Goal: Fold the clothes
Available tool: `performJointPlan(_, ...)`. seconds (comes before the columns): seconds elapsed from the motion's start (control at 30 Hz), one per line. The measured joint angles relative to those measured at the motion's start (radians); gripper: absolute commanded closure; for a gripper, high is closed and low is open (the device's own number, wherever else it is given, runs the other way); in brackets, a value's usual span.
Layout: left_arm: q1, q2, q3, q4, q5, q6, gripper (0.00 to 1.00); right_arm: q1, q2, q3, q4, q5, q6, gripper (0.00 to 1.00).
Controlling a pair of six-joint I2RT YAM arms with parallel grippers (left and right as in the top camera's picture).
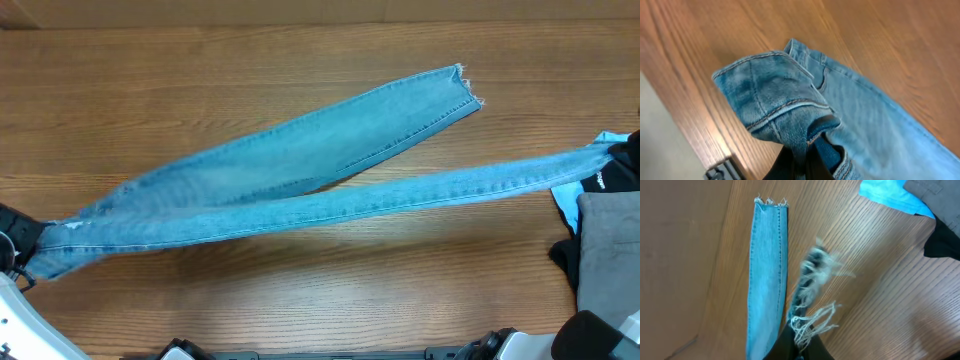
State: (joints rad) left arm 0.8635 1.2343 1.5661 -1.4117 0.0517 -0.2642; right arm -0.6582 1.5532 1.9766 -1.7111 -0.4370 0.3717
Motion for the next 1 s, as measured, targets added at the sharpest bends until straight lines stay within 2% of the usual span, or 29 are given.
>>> performJointPlan(0.17,0.000,0.041,0.000,0.002,-0.003,-0.015,0.96,0.038,0.037,0.000,0.067,-0.009,0.019,0.96)
performJointPlan(0.33,-0.014,0.152,-0.014,0.031,0.010,-0.019,0.96,0.127,0.116,0.000,0.160,-0.021,0.079,0.96)
performJointPlan(0.67,-0.086,0.477,-0.103,0.258,0.003,-0.013,0.96,0.362,0.466,-0.003,0.457,0.032,0.248,0.96)
performJointPlan(0.83,-0.120,0.584,-0.105,0.333,-0.008,-0.002,0.96,0.398,0.595,-0.005,0.564,0.050,0.348,0.96)
performJointPlan(1.0,-0.129,0.616,-0.105,0.361,-0.012,0.005,0.95,0.411,0.644,-0.006,0.620,0.052,0.435,0.96)
